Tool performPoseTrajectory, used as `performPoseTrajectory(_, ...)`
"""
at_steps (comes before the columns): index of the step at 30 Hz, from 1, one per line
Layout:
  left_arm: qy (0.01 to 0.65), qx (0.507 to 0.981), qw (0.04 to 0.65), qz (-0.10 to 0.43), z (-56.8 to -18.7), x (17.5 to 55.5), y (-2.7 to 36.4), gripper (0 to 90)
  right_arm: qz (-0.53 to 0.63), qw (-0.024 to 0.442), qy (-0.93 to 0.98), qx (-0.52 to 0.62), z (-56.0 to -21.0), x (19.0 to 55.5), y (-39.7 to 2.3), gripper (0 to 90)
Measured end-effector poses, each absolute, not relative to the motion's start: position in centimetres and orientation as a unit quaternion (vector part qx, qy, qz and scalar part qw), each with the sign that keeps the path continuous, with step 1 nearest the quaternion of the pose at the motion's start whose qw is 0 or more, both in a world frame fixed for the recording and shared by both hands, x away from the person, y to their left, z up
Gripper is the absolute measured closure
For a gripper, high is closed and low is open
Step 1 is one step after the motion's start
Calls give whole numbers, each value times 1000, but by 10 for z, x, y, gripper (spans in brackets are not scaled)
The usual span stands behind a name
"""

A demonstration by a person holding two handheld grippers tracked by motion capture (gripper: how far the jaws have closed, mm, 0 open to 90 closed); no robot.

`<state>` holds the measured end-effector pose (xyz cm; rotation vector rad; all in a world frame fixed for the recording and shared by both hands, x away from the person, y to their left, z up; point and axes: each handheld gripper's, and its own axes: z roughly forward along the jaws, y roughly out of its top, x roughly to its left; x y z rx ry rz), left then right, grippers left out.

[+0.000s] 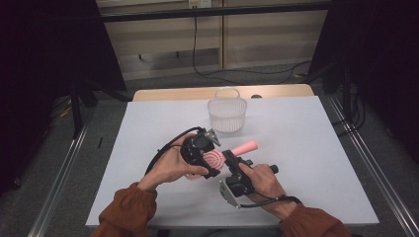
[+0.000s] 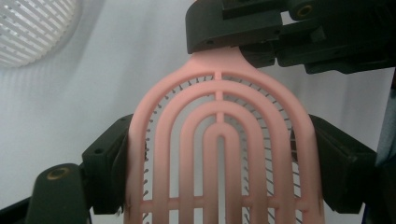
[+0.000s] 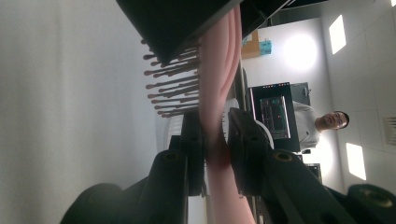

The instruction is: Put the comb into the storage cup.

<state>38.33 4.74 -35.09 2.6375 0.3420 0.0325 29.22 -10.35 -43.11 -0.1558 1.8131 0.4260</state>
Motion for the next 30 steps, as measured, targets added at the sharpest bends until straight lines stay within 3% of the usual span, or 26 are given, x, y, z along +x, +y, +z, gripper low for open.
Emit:
performPoseTrajectory(21, 143, 956, 254, -10, -351, 387, 50, 183, 177, 594, 780, -87, -435, 292, -105, 815)
performPoseTrajectory(25, 133, 956, 260, 8, -350, 386, 51, 106, 179, 590, 784, -79, -436, 293, -106, 817)
performPoseTrajectory(30, 131, 954, 270, 22, -348, 385, 54, 86, 181, 592, 782, -80, -436, 294, -107, 818)
